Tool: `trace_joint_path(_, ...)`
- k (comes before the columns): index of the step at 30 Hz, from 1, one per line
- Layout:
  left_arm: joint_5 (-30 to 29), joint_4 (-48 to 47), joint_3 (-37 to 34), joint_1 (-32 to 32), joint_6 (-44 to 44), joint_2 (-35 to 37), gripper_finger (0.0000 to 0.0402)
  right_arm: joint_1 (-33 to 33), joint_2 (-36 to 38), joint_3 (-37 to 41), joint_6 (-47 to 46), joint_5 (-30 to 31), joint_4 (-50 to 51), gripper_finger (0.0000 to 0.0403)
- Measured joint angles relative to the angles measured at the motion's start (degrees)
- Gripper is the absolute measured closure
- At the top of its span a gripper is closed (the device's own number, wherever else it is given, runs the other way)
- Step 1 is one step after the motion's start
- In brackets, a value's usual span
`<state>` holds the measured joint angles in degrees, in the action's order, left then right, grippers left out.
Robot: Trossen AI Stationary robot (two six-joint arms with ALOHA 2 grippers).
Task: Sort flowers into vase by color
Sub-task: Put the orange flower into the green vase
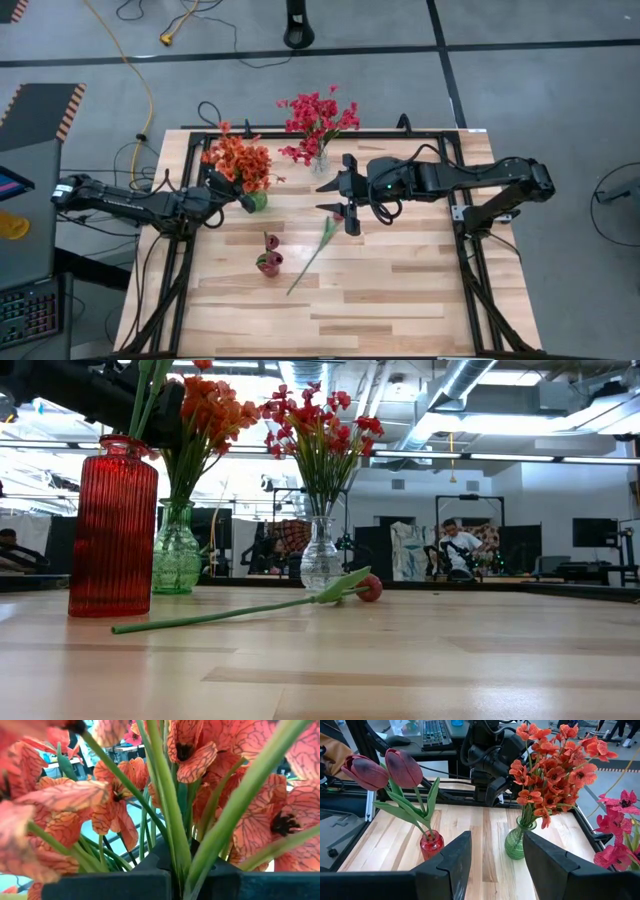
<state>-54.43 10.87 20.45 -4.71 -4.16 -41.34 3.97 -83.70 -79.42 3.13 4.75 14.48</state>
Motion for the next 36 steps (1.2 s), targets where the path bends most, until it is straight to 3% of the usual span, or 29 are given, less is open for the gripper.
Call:
trace_joint_path(8,0.0,0.0,0.0,0.0,-1.1,0.5,0.0394,0.0,0.0,0.0,-0.1,0.0,-0.4,0.02)
trace_joint_path(20,2.4,-0.1,0.0,-1.7,2.2,6.7,0.0282,0.0,0.0,0.0,-0.3,0.0,-0.5,0.02)
trace_joint_path(29,3.2,-8.3,0.0,-4.3,2.6,10.9,0.0252,0.0,0.0,0.0,-0.5,0.0,-0.4,0.02)
trace_joint_path(36,2.7,-9.6,0.0,-4.4,3.7,13.1,0.0227,0.0,0.0,0.0,-2.3,0.0,-0.4,0.02)
